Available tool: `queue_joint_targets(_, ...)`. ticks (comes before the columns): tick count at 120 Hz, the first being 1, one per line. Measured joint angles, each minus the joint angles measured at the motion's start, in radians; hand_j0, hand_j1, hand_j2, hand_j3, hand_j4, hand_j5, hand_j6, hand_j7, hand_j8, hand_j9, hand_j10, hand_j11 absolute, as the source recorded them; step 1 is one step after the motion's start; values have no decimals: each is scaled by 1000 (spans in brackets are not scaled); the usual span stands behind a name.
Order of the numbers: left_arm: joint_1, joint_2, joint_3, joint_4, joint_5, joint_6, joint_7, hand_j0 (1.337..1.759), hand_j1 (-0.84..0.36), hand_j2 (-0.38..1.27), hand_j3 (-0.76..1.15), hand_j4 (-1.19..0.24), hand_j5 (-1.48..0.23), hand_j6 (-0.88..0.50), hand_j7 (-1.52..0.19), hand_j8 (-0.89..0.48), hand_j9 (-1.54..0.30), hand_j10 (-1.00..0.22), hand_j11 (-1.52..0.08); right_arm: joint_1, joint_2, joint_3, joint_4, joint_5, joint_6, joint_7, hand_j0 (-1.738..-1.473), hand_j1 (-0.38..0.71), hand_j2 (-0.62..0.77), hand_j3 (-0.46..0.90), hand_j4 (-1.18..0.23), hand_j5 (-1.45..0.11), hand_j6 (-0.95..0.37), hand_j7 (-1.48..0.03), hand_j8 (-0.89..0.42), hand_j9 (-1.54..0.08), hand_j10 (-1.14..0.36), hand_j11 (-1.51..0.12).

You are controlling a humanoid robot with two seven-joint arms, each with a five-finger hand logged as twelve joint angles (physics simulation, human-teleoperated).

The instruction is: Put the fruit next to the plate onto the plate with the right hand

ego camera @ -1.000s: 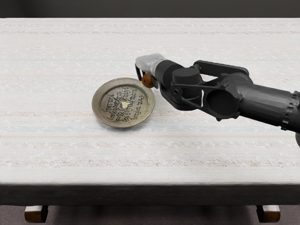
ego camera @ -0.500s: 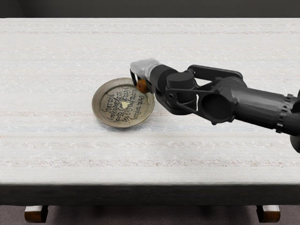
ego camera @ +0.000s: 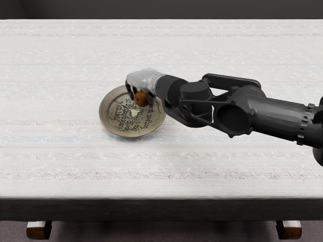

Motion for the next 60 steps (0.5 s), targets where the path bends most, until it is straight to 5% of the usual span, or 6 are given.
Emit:
queue_joint_targets(30,0,0,0,0,0,0,0,1658,325,4,0,-20,-26,-20,-26,-20,-26,-20,-26,-10,0,-8,-3,4,2,-1,-1655,260,243,1,-642,-1188,-424,-1105,-388,-1147,-831,-1150)
queue_joint_targets(46,0,0,0,0,0,0,0,1658,325,4,0,-20,-26,-21,-26,-20,-26,-20,-26,-32,0,-2,-7,28,-55,-5,-1656,7,133,0,-372,-666,-252,-621,-238,-645,-468,-646)
queue_joint_targets(60,0,0,0,0,0,0,0,1658,325,4,0,-21,-26,-21,-26,-21,-26,-20,-26,-35,0,-2,-8,39,-76,-8,-1657,-149,76,0,-210,-376,-143,-351,-135,-364,-265,-365)
